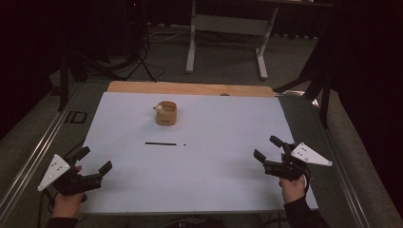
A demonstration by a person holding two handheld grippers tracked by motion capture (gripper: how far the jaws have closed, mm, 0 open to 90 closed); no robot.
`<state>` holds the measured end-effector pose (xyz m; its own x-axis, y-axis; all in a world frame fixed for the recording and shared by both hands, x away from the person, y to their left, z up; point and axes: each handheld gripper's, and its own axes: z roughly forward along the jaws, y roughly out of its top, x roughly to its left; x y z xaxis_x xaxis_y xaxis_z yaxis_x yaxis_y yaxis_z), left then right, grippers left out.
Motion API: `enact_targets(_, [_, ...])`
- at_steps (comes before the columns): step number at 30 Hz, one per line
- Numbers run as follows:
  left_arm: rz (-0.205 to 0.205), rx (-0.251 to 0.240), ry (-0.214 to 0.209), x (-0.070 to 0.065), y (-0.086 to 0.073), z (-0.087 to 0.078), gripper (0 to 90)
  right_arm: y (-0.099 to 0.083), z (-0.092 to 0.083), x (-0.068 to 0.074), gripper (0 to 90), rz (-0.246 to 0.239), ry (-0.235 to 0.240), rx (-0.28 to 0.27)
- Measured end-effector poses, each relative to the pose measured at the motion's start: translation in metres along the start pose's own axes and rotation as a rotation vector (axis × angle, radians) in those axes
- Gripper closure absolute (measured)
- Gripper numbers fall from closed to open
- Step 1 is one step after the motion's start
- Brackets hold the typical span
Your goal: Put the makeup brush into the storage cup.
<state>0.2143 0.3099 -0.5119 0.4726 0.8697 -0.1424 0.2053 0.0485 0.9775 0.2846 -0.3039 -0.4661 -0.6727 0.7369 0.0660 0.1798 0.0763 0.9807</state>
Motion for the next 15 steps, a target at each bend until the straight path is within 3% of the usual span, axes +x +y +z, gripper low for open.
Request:
enact_targets(4, [0.000, 0.038, -0.024, 0.0003, -0.0013, 0.0016, 0.4, 0.0004, -0.0008, 0.0001, 13.7, -0.008, -0.005, 0.002])
enact_targets(6, [-0.018, 0.063, -0.060, 0.0001, -0.0023, 0.0037, 0.4, 0.0004, -0.0010, -0.0010, 13.7, -0.006, -0.005, -0.002])
enact_targets(12, [-0.027, 0.053, -0.074, -0.0004, 0.0027, 0.0034, 0.4, 0.0011, -0.0022, -0.0004, 13.7, -0.004, -0.009, -0.006])
enact_targets(15, [-0.046, 0.052, -0.101, -0.0011, 0.0074, 0.0030, 0.4, 0.0012, -0.0021, 0.0006, 13.7, -0.006, -0.008, -0.001])
